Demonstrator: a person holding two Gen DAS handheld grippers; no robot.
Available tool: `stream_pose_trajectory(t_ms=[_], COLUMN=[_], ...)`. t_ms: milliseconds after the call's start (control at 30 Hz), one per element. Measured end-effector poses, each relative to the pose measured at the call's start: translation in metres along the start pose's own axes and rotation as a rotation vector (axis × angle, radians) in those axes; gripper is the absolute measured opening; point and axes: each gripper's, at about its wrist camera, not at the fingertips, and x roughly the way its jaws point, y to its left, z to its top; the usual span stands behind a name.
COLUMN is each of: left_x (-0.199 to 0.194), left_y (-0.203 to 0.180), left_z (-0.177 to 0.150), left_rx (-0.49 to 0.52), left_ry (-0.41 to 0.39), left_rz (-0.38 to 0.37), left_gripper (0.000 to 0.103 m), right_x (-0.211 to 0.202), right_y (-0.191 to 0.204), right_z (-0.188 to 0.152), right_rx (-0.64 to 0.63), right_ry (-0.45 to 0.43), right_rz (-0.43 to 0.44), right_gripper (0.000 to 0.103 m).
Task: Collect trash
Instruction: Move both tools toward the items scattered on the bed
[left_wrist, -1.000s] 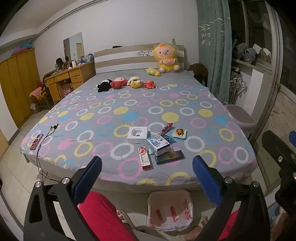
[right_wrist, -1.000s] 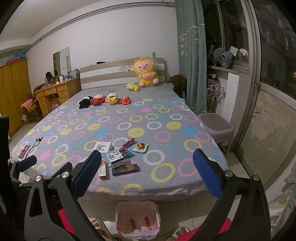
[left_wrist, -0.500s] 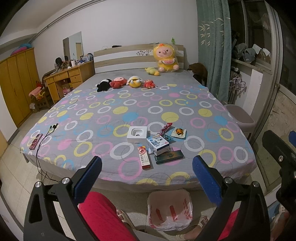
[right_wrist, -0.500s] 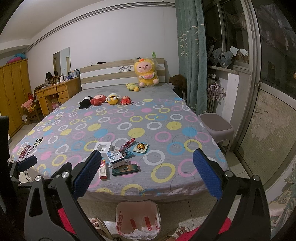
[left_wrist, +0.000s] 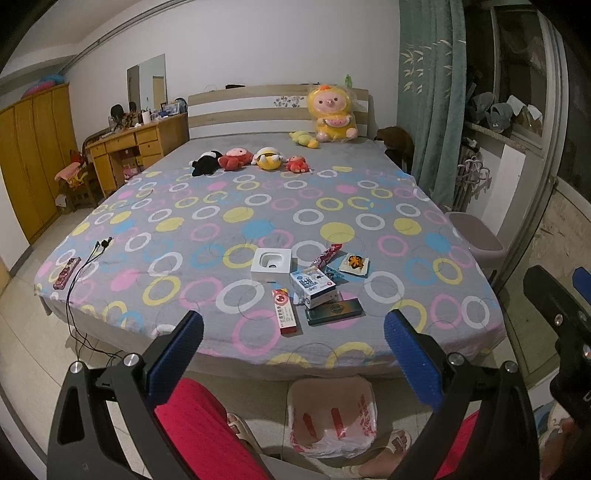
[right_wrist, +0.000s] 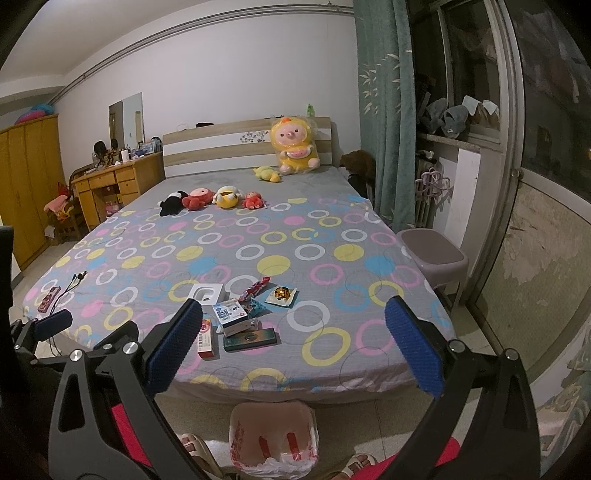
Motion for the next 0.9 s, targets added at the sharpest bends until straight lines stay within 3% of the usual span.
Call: stream_pose_trajectory(t_ms=[300,500,600,767,900], left_x=[0.009,0.025,0.036,0.057,0.079], left_y=[0.013,0.036,0.049,0.079,0.089], left_z=[-0.006,0.005,0.016,0.039,0.047], left_rx=[-0.017,-0.092,-0.045,-0.078,-0.077], left_ry=[-0.003,0.048,0.069,0.094,0.176], left_rz=[-0.010,-0.096,-0.057,-0.010,-0.010], left_gripper=[0.096,0.096,0.096,0.096,0.096], right_x=[0.012,0.029,0.042,0.064,0.082], right_y=[0.002,0.005,0.005,0.004,0.002], right_z=[0.005,-0.001,-0.001,0.004,0.008], right_rx=[-0.016,-0.086,-0.138,-0.205,-0.268], right_ry=[0.008,0.000,0.015,0.008,0.012], right_rz=[0.027,0.058,0.087,0.117,0.149], right_gripper=[0.097,0.097,0.097,0.097,0.097])
